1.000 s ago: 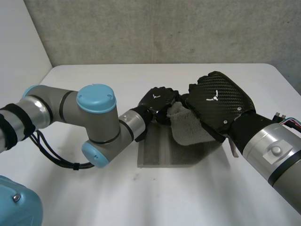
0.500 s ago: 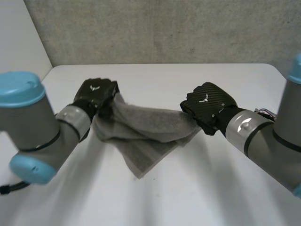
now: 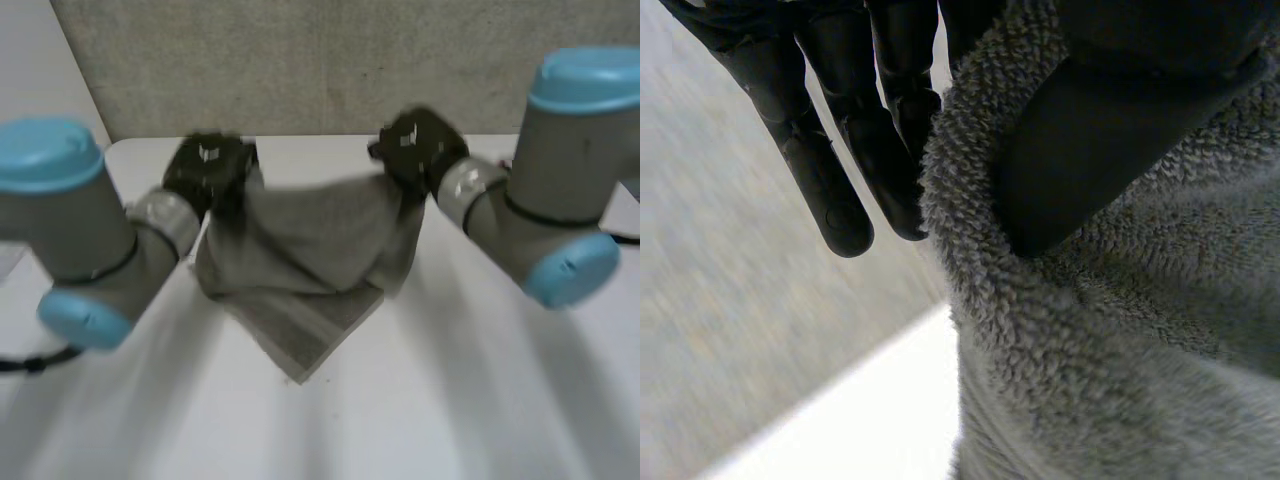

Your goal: Fold the towel.

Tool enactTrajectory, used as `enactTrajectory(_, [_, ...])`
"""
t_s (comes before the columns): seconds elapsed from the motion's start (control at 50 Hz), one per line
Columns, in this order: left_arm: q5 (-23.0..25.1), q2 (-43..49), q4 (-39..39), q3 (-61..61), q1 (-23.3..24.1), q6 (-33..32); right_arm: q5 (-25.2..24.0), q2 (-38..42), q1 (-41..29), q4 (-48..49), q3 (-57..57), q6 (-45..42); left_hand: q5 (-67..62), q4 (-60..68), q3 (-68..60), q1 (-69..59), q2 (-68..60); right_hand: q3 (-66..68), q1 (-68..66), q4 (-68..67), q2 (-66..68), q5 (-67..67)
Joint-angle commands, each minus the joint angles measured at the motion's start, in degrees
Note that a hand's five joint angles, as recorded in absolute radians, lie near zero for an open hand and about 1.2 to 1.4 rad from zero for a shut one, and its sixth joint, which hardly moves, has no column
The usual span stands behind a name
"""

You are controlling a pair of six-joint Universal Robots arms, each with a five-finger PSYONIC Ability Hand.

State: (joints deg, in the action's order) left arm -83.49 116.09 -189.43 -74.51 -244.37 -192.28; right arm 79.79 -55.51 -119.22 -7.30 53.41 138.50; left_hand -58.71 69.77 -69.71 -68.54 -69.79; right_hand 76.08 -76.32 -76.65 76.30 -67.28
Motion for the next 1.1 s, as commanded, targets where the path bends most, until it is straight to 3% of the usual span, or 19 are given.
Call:
enactTrajectory(0.02, [-0.8, 4.94, -2.7, 22.04, -0.49, 0.85, 6.17, 7.43, -0.31, 10.82, -23.44, 0.1, -11.29, 10.23, -10.29, -11.46, -10.21, 3.92, -3.68, -3.35, 3.7, -2.72])
enactTrajectory(0.1, [-3.25, 3.37, -9.01, 23.28, -1.63, 1.81, 7.57, 6.3, -0.23, 16.0, -23.18, 0.28, -11.29, 10.23, -10.29, -11.46, -10.21, 3.92, -3.68, -3.35, 3.7, -2.72])
enactTrajectory(0.18, [-4.22, 2.04, -9.73, 21.17, -1.72, 2.43, 7.49, 4.36, -0.23, 14.86, -19.22, 0.8, -11.29, 10.23, -10.29, -11.46, -10.21, 3.92, -3.68, -3.35, 3.7, -2.72])
enactTrajectory(0.4, [-3.87, -0.07, -7.98, -6.61, -0.58, 1.38, 2.3, 1.37, -0.66, 4.14, 2.93, -0.34, -11.29, 10.23, -10.29, -11.46, -10.21, 3.92, -3.68, -3.35, 3.7, -2.72])
enactTrajectory(0.52, [-4.31, -0.15, -1.75, -20.56, 0.3, -0.2, 2.47, 3.13, -1.02, -2.71, 12.58, -4.2, -11.29, 10.23, -10.29, -11.46, -10.21, 3.92, -3.68, -3.35, 3.7, -2.72])
enactTrajectory(0.78, [-4.75, -9.11, 13.72, -29.45, 1.88, -0.12, 2.13, -4.68, 0.57, -2.63, 25.23, -4.82, -11.29, 10.23, -10.29, -11.46, -10.21, 3.92, -3.68, -3.35, 3.7, -2.72])
enactTrajectory(0.82, [-4.75, -10.79, 14.61, -30.34, 2.15, -0.2, 1.77, -6.28, 0.65, -2.45, 27.36, -4.82, -7.44, 6.39, -6.44, -7.61, -6.37, 3.92, -3.68, -3.35, 3.7, -2.72])
enactTrajectory(0.86, [-4.66, -13.24, 15.58, -31.91, 3.28, -0.47, 1.25, -8.99, 0.65, -1.76, 31.39, -4.82, 18.81, -19.87, 19.82, 18.64, 19.89, 3.92, -3.68, -3.35, 3.7, -2.72])
enactTrajectory(0.88, [-4.66, -13.25, 15.58, -31.92, 3.29, -0.47, 1.25, -9.0, 0.65, -1.75, 31.41, -4.82, 18.96, -20.02, 19.97, 18.8, 20.04, 3.92, -3.68, -3.35, 3.7, -2.72])
enactTrajectory(0.9, [-4.66, -14.21, 15.49, -32.36, 3.81, -0.47, 1.16, -10.04, 0.65, -0.79, 33.32, -4.82, 35.79, -36.84, 36.79, 35.62, 36.86, 3.92, -3.68, -3.35, 3.7, -2.72])
enactTrajectory(0.92, [-4.66, -14.22, 15.49, -32.36, 3.82, -0.47, 1.16, -10.06, 0.65, -0.78, 33.34, -4.82, 35.95, -37.01, 36.96, 35.79, 37.03, 3.92, -3.68, -3.35, 3.7, -2.72])
enactTrajectory(0.96, [-4.49, -15.27, 15.14, -32.54, 4.43, -0.55, 1.07, -11.81, 0.65, 1.93, 37.01, -4.91, 55.74, -56.79, 56.74, 55.57, 56.81, 3.92, -3.68, -3.35, 3.7, -2.72])
enactTrajectory(1.1, [-4.49, -15.45, 14.96, -29.03, 3.64, -0.55, 1.07, -12.43, 0.65, 7.12, 41.59, -4.82, 55.64, -56.69, 56.64, 55.47, 56.71, 3.92, -3.68, -3.35, 3.7, -2.72])
